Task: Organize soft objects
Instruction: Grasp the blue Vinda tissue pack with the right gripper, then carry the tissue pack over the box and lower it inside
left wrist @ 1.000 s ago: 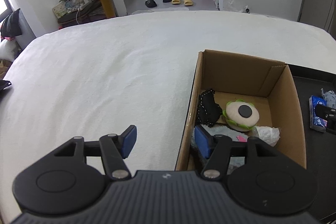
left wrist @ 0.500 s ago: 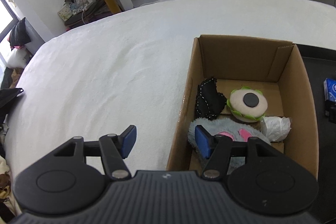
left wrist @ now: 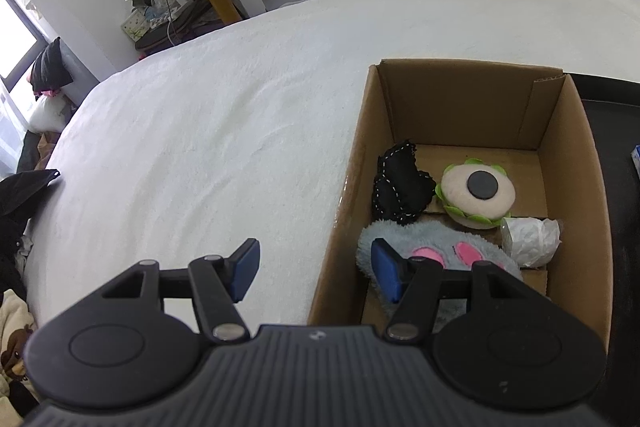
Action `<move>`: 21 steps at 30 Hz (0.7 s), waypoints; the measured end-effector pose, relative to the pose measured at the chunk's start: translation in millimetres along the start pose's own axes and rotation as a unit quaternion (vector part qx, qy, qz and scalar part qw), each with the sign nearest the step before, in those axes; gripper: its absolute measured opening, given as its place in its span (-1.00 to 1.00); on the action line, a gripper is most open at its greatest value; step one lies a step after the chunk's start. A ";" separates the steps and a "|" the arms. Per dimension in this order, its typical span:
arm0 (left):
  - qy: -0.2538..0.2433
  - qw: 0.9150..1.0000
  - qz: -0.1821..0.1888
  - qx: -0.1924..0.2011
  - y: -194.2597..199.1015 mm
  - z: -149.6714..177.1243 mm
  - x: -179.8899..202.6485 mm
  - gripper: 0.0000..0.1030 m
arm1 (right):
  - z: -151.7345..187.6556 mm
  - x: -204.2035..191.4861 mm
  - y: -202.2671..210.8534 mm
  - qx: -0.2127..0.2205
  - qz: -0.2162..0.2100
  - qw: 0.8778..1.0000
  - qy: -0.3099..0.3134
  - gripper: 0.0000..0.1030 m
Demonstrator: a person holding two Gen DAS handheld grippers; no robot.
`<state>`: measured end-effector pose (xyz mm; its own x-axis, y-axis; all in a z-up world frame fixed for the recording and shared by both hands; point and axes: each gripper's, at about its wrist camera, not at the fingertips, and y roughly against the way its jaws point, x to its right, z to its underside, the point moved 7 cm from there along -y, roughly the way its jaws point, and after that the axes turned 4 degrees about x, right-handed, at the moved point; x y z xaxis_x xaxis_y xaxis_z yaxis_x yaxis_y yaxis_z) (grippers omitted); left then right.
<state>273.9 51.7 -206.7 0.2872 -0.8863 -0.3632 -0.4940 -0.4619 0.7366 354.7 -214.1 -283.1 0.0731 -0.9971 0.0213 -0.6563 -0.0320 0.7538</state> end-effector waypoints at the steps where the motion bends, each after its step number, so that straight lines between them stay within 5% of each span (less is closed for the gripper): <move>1: 0.000 1.000 0.000 0.000 0.7 0.1 -0.4 0.17 | -0.5 2.9 0.3 -0.002 0.004 1.000 -0.001 0.03; 7: 0.006 1.000 0.001 0.003 3.2 1.8 -3.5 0.17 | -1.5 8.8 10.9 -0.010 -0.010 1.000 -0.028 0.01; 21: 0.023 0.999 0.018 0.025 13.5 0.1 -18.6 0.16 | -35.5 -7.8 66.0 0.065 -0.087 0.993 -0.044 0.02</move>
<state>261.8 61.9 -190.1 0.3050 -0.9007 -0.3093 -0.5441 -0.4313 0.7197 337.4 -206.0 -210.2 0.1320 -0.9776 -0.1642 -0.7311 -0.2078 0.6498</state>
